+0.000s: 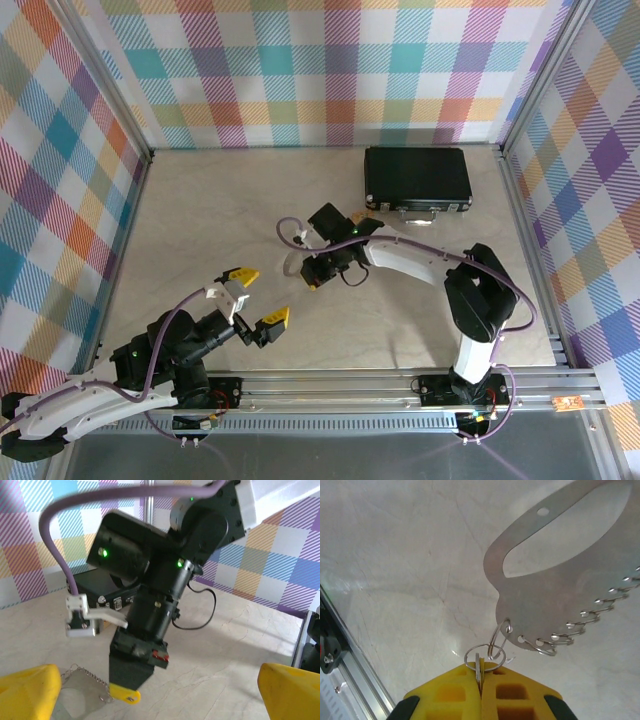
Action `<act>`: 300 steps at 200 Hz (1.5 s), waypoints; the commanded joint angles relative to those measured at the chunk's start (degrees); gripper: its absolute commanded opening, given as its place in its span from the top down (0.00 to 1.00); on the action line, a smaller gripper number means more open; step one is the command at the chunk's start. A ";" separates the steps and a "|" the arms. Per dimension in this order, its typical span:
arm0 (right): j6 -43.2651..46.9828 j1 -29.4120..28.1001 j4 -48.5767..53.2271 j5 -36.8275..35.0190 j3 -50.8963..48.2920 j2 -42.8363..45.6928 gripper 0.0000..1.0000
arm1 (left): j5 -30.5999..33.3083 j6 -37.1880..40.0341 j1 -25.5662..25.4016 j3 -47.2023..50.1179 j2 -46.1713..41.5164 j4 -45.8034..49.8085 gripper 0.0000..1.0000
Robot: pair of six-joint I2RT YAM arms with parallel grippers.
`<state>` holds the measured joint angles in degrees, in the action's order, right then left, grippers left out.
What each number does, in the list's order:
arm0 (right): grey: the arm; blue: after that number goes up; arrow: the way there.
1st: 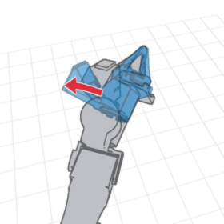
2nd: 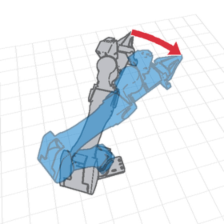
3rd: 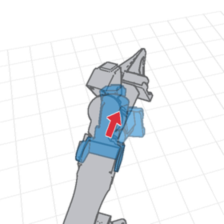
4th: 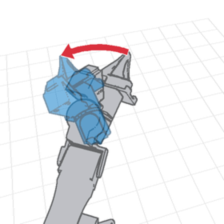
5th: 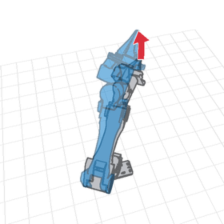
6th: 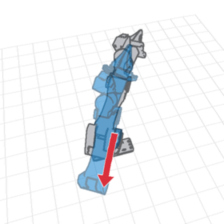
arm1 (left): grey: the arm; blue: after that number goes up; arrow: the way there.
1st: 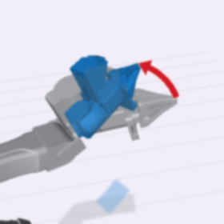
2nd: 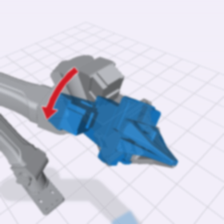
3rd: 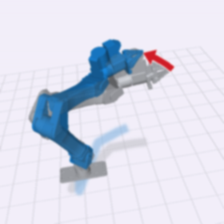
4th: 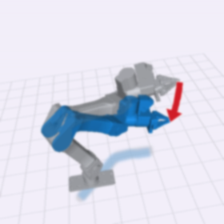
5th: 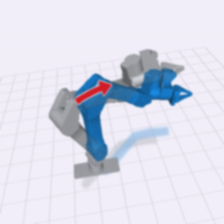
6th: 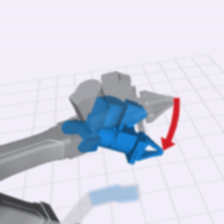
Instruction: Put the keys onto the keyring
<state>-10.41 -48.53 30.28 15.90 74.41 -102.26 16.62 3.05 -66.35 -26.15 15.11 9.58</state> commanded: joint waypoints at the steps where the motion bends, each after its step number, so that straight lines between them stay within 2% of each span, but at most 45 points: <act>1: -2.83 -0.51 -3.82 2.28 -2.73 3.26 1.00 | 0.37 0.91 -0.17 -1.80 0.16 0.18 0.00; 80: -8.48 -0.94 -11.02 6.30 -13.79 5.09 1.00 | 0.23 0.38 -0.15 -1.69 0.27 0.33 0.00; 127: -10.72 -1.92 -13.21 6.05 -18.94 5.51 1.00 | 0.04 0.35 -0.10 -1.90 0.29 0.47 0.00; 300: -15.69 -4.38 -15.14 3.55 -28.68 6.47 1.00 | 1.71 0.26 -0.11 -1.27 0.27 0.13 0.00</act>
<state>-25.34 -52.45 13.69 20.86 47.27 -96.23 17.26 3.03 -66.35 -26.20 15.62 10.44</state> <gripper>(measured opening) 0.041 0.998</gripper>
